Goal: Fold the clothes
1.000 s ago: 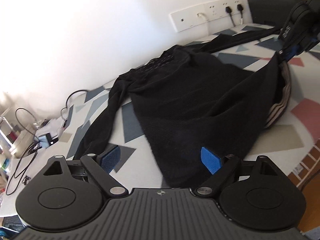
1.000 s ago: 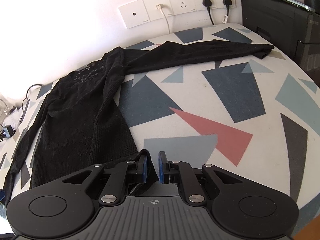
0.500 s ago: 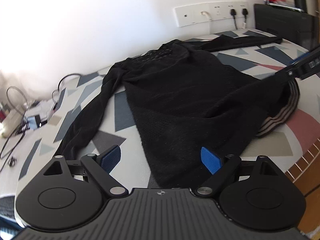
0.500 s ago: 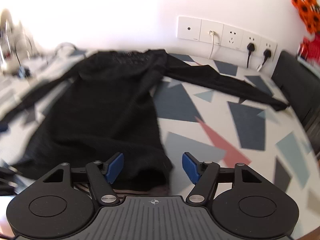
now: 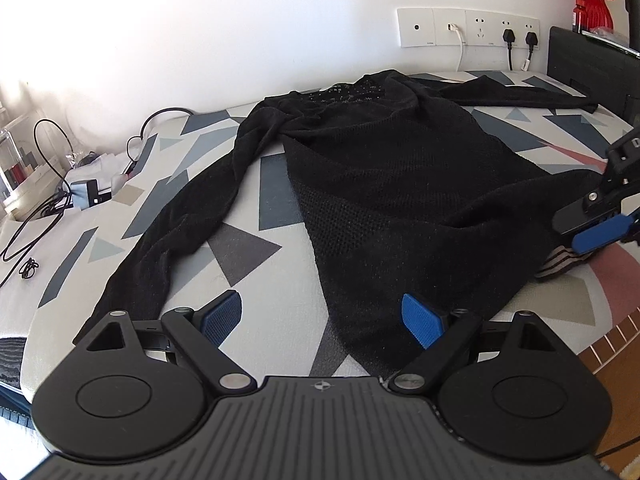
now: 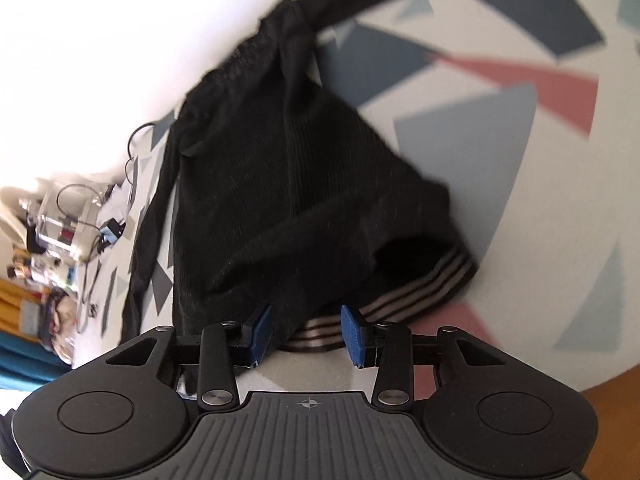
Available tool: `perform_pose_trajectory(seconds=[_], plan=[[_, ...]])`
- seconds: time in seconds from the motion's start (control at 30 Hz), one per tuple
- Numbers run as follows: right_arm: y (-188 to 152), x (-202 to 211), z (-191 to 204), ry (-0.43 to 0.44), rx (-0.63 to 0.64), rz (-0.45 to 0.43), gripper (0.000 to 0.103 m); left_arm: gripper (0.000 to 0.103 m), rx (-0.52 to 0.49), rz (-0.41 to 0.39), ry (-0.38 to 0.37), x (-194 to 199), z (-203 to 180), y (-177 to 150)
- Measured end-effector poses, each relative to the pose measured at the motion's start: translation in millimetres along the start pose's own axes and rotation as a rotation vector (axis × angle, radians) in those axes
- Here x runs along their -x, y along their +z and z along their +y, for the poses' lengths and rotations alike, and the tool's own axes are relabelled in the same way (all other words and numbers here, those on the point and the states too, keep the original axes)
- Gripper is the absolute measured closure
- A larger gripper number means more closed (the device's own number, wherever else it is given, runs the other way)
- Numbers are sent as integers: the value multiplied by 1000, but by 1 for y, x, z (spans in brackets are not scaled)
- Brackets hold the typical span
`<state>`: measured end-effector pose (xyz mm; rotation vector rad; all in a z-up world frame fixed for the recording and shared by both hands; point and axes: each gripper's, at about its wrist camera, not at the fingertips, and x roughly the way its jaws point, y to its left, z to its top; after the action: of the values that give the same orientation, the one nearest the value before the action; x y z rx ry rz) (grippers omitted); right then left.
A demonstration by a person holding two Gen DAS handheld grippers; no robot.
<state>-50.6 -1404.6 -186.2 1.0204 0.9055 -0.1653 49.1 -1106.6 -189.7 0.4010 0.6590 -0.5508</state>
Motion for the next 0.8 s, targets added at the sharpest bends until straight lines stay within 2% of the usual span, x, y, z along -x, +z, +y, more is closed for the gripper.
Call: perform_pose_trajectory(seconds=[0.3, 0.4, 0.5, 0.67, 0.73, 0.77, 0.8], plan=[[-4, -16, -6, 67, -126, 19, 67, 14, -1, 14, -4, 1, 2, -5], [-5, -13, -6, 100, -143, -32, 78, 14, -2, 14, -5, 2, 3, -6], [-6, -10, -5, 132, -154, -83, 79, 14, 0, 14, -9, 2, 5, -6], [-3, -20, -4, 119, -169, -34, 79, 14, 4, 11, -29, 3, 6, -5], [-3, -22, -3, 113, -169, -27, 87, 14, 4, 0, -44, 4, 6, -4], [-4, -23, -1, 111, -168, -25, 97, 14, 1, -7, -58, 5, 5, -3], [-3, -22, 1, 115, -165, -30, 99, 13, -3, -15, -75, 5, 3, -2]])
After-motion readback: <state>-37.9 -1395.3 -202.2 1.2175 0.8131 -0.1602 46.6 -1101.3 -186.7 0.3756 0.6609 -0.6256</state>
